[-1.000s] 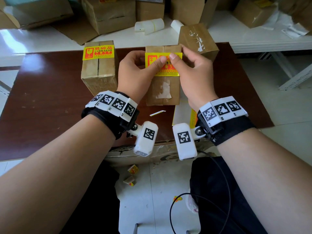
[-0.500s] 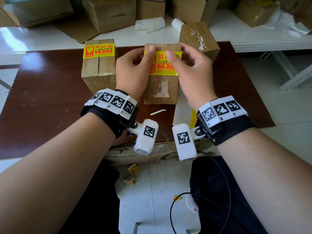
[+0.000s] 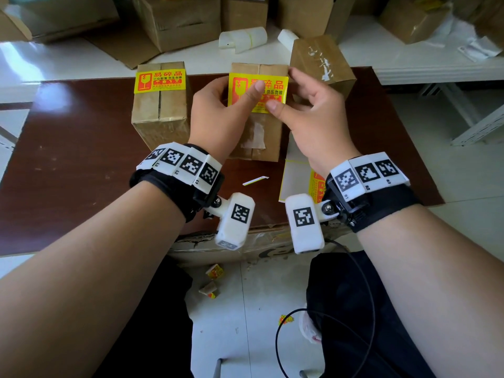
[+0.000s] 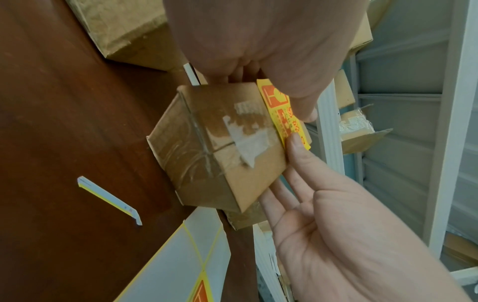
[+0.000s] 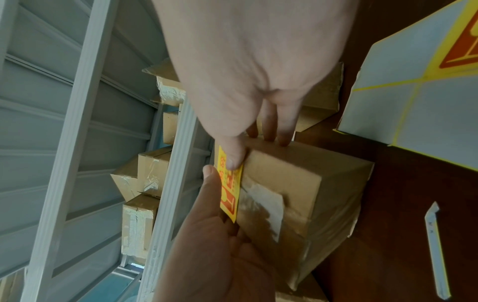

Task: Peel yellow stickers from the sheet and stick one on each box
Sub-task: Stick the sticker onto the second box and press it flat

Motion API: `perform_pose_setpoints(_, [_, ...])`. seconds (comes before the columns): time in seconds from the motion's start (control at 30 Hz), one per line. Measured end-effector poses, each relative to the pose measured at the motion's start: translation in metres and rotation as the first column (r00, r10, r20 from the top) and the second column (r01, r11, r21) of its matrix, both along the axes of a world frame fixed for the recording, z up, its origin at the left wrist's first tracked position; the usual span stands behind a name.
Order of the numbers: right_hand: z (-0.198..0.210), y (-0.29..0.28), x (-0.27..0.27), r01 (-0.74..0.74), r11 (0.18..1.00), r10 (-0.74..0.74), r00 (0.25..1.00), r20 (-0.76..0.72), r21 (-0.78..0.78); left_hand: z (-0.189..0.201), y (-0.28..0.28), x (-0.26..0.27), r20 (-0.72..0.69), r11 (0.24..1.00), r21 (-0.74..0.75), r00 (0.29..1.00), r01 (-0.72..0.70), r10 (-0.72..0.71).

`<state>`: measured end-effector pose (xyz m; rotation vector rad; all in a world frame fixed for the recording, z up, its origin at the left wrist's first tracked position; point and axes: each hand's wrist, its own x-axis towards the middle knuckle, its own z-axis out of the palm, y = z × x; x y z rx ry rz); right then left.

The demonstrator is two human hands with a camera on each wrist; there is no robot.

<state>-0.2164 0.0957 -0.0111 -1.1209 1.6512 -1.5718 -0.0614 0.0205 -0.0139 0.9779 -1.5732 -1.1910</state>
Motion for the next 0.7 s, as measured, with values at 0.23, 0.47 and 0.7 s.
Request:
perform_pose_setpoints(0.23, [0.007, 0.001, 0.002, -0.096, 0.995, 0.095, 0.994, 0.060, 0.021, 0.002, 0.000, 0.005, 0.050, 0.999, -0.002, 0.998, -0.036, 0.036])
perform_pose_setpoints(0.47, [0.013, 0.005, 0.006, 0.041, 0.998, -0.035, 0.992, 0.122, -0.039, -0.002, 0.001, 0.003, 0.009, 0.996, -0.014, 0.996, 0.085, -0.085])
perform_pose_setpoints(0.7, [0.008, 0.006, 0.002, 0.111, 0.993, -0.112, 0.994, -0.012, -0.044, -0.001, -0.001, 0.001, 0.005, 0.980, -0.016, 0.980, 0.198, -0.198])
